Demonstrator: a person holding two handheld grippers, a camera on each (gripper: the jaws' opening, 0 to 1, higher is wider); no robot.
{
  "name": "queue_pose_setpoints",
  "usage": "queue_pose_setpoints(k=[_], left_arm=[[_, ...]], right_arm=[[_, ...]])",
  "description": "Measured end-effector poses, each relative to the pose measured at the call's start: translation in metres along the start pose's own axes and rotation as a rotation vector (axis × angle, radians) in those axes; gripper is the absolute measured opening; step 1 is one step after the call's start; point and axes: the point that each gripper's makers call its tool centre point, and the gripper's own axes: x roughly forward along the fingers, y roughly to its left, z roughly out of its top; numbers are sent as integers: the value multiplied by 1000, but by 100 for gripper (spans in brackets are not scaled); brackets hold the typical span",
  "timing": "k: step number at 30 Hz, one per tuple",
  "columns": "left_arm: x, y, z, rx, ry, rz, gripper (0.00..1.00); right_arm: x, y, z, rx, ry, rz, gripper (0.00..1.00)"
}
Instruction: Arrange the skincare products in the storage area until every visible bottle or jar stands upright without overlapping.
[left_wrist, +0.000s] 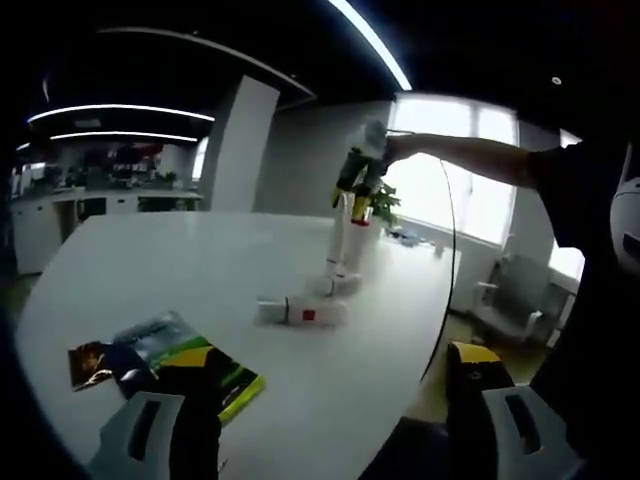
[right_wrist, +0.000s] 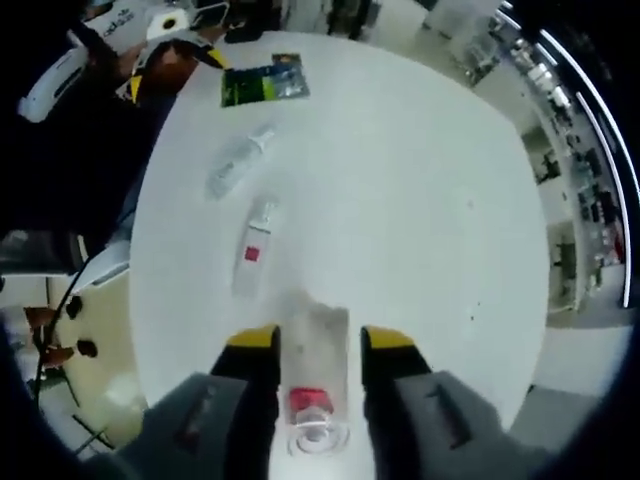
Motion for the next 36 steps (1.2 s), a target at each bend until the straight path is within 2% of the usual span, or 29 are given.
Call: queue_pose_setpoints(k=[7,10,12,17,22,25,30,33,36], left_arm=[[0,-1,-1,-2,-1,-1,95],[-1,-1,0,-3,-4,-1,95],[-1,-1,1,-2,-7,-1,95],[0,-2,0,-2,-5,-5,95],[1,-2,-1,-4,-4,-7,95],[1,-2,0,-5,-6,-9,95],[2,-2,0,-4,-6,-14,95],[4,-1,0,-4,-4,-16,95],[5,-2,1,-2,-8,-21,95]], right_arm=[[-6,-2,-5,2,-10,-27,35],[-12,-9,-7,8,-26,-64,41],[-15,-14,-7,-10,-33,-105,50],[-24,-12,-6,3,-59,-129,51],[-31,-17,-4,-16,-90,-222,70],[-32,-11,-6,-22,-90,-232,70],[-34,-9,-4,-13,-115,-287,82],[-30,-5,-3,-5,-111,-285,82],[-28,-2,-3,7,-107,-288,90]])
